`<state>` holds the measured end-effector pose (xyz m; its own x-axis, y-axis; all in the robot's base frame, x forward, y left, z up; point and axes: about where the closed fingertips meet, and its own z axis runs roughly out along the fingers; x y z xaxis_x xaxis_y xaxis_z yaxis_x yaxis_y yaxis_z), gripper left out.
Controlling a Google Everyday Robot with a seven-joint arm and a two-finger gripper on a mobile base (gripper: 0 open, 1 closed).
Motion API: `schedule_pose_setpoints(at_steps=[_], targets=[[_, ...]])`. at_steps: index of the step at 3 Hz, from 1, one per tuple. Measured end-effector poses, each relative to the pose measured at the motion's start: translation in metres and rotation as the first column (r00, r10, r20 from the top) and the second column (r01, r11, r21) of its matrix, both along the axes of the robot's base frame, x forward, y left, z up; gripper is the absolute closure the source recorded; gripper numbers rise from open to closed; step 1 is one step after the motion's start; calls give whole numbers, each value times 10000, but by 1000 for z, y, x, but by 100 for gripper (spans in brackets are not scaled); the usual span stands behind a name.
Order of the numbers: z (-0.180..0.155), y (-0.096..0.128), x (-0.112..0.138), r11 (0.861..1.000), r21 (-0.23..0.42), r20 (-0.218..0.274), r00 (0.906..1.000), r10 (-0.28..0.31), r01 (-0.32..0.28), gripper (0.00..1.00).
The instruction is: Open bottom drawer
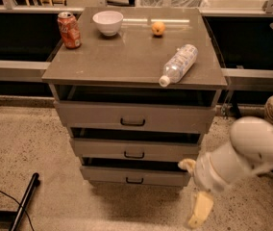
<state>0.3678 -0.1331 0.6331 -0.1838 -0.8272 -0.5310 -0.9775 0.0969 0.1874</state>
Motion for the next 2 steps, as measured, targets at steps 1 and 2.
schedule_pose_setpoints(at_steps=[1,2], targets=[[-71,5,-24,9959,900,-450,9990,-67,108,0],[-84,8,-26,9941,1079,-651,9979,-46,116,0]])
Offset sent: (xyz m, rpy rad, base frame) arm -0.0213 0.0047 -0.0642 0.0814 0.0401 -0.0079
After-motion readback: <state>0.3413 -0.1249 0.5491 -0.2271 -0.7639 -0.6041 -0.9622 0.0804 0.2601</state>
